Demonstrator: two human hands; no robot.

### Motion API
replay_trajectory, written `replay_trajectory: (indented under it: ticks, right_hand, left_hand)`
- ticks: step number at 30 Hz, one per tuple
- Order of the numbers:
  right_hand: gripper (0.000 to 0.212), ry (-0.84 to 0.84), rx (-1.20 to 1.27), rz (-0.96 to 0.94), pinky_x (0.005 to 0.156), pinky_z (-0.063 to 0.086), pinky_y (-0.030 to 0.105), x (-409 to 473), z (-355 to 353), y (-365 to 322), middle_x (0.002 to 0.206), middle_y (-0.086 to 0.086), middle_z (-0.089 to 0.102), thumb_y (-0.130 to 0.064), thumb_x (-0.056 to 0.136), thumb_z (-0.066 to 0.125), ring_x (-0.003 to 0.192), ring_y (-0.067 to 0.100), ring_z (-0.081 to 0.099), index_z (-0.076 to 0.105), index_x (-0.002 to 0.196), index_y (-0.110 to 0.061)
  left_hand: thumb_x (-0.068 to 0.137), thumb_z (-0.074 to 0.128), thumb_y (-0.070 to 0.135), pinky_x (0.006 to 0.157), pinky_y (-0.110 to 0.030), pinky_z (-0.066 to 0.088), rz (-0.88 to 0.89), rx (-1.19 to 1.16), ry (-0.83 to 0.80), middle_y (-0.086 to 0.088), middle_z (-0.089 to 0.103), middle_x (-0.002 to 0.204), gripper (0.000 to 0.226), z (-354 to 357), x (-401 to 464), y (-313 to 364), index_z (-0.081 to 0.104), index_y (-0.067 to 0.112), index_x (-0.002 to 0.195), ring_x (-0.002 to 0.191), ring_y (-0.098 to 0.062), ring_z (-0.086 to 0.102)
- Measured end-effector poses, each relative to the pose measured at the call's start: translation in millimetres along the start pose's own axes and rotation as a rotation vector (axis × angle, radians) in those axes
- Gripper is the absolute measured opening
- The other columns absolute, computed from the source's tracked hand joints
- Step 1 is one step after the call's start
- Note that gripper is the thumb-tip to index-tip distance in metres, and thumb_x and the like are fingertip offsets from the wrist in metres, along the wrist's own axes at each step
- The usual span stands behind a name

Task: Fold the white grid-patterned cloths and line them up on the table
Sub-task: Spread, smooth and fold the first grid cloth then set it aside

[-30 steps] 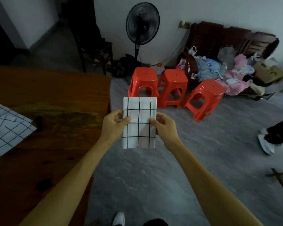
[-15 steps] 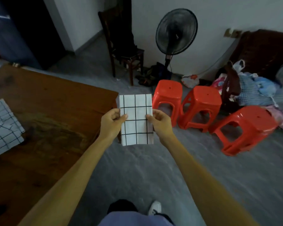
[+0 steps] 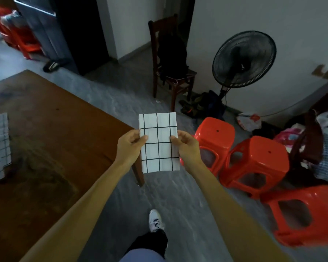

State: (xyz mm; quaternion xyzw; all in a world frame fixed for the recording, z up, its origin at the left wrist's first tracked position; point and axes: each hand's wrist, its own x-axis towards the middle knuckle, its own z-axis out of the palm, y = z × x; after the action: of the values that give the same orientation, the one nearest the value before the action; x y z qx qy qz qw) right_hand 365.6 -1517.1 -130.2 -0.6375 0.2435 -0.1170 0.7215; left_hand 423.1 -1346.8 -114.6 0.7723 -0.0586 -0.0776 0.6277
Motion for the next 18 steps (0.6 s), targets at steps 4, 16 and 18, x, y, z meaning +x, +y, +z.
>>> replay_trajectory:
  ticks: [4, 16, 18]
  right_hand:
    - [0.011, -0.018, -0.130, 0.012, 0.087, 0.057, 0.043, 77.3, 4.2, -14.2, 0.094, 0.003, 0.075, -0.013, 0.087, 0.070, 0.091, 0.020, 0.072, 0.070, 0.098, -0.012]
    - [0.017, -0.278, -0.227, 0.054, 0.076, 0.059, 0.034, 270.7, 90.0, -43.6, 0.095, 0.005, 0.075, -0.014, 0.090, 0.067, 0.088, 0.019, 0.072, 0.067, 0.106, -0.008]
    - [0.012, -0.375, -0.225, 0.089, 0.070, 0.059, 0.028, 297.8, 114.8, -36.0, 0.090, 0.002, 0.074, -0.014, 0.090, 0.067, 0.083, 0.014, 0.072, 0.066, 0.102, -0.013]
  left_hand:
    - [0.089, 0.064, 0.015, 0.067, -0.012, 0.052, -0.055, -0.028, 0.035, 0.008, 0.069, 0.090, 0.011, 24.3, 67.9, -3.1, 0.065, 0.016, 0.100, 0.080, 0.002, 0.066]
    - [0.091, 0.060, 0.016, 0.076, -0.030, 0.056, -0.151, -0.033, 0.223, 0.000, 0.067, 0.095, 0.012, 7.5, 233.5, -4.8, 0.064, 0.014, 0.102, 0.087, -0.014, 0.066]
    - [0.092, 0.059, 0.014, 0.075, -0.026, 0.055, -0.178, -0.050, 0.291, -0.001, 0.067, 0.097, 0.011, -2.7, 250.9, -15.4, 0.063, 0.014, 0.102, 0.088, -0.012, 0.067]
